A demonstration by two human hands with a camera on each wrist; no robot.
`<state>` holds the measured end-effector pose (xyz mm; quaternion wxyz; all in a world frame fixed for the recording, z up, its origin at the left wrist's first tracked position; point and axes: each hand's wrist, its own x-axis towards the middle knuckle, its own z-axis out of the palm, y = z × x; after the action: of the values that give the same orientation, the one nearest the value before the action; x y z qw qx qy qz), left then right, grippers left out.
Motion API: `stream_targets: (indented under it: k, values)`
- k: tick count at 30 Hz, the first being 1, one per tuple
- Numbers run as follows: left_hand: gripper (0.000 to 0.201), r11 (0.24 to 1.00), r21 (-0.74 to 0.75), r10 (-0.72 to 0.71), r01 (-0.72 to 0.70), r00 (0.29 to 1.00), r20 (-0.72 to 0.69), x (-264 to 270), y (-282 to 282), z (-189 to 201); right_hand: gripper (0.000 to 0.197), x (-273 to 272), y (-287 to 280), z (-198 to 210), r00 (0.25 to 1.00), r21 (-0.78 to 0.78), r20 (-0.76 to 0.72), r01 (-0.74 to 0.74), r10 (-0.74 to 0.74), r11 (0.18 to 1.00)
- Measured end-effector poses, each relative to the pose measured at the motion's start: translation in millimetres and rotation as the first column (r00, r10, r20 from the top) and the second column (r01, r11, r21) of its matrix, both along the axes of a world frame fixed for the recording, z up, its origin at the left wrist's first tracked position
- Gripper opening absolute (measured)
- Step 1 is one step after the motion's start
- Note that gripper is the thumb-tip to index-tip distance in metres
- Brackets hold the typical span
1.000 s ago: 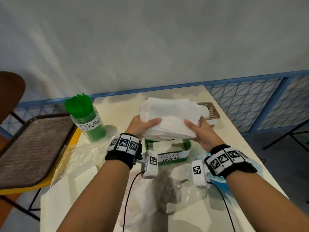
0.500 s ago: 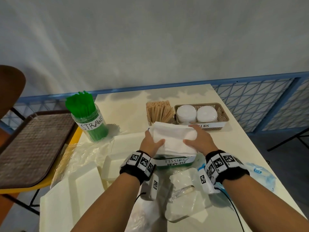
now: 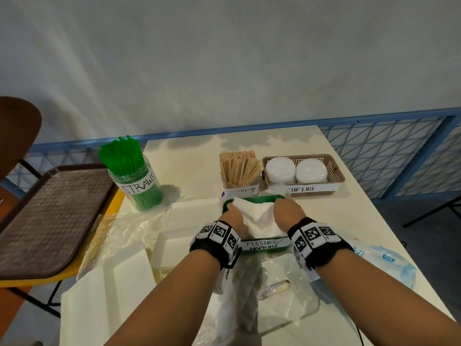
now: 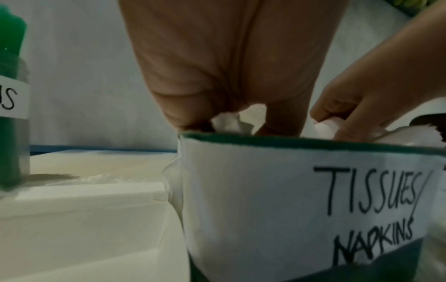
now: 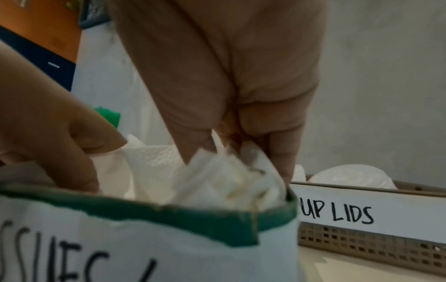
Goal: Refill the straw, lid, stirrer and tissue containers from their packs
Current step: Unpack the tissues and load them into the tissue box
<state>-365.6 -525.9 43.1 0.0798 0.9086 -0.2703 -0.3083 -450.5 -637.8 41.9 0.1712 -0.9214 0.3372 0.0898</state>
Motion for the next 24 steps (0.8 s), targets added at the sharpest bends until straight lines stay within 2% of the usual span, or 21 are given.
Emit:
stream_targets:
  k: [4, 7, 11, 14, 17, 19, 20, 21, 22, 24]
  values:
    - [0.084, 1.000, -0.014, 0.022, -0.022, 1.000, 0.005, -2, -3, -6, 0.037, 3, 6, -1, 0.991, 0.035, -0.119, -0.054, 0.058, 0.998]
    - [0.083, 0.999, -0.035, 0.030, -0.028, 0.999, 0.039, -1, -4, -9, 0.039, 5, 10, -5, 0.987, -0.075, -0.153, -0.068, 0.056, 0.995]
    - [0.077, 0.997, -0.032, -0.063, 0.071, 0.978, 0.200, -1, -1, -8, 0.061, 4, 15, -17, 0.993, -0.219, -0.093, -0.097, 0.078, 0.971]
    - [0.076, 0.990, -0.012, -0.129, 0.139, 0.944, 0.305, 1, 0, -4, 0.052, 4, 15, -19, 0.987, -0.293, -0.127, -0.133, 0.099, 0.947]
    - [0.076, 0.980, -0.091, -0.114, 0.176, 0.876, 0.468, 5, 2, -2, 0.053, 5, 9, -18, 0.992, -0.312, -0.092, -0.112, 0.087, 0.943]
    - [0.063, 0.932, -0.192, -0.129, 0.308, 0.775, 0.619, 8, 6, 1, 0.051, 5, 3, -15, 0.992, -0.319, 0.081, -0.062, 0.093, 0.946]
    - [0.054, 0.891, -0.212, -0.146, 0.402, 0.696, 0.703, 10, 7, 2, 0.044, 5, 2, -11, 0.974, -0.305, 0.190, -0.059, 0.122, 0.951]
    - [0.045, 0.852, -0.179, -0.200, 0.493, 0.622, 0.757, 10, 7, 3, 0.035, 4, 2, -8, 0.946, -0.271, 0.283, -0.082, 0.161, 0.959]
    - [0.035, 0.822, -0.112, -0.305, 0.559, 0.597, 0.742, 9, 8, 4, 0.027, 4, 1, -7, 0.916, -0.234, 0.342, -0.131, 0.208, 0.963]
    - [0.026, 0.770, 0.088, -0.539, 0.632, 0.570, 0.621, 7, 7, 3, 0.020, 4, 3, -7, 0.902, -0.197, 0.286, -0.275, 0.324, 0.941]
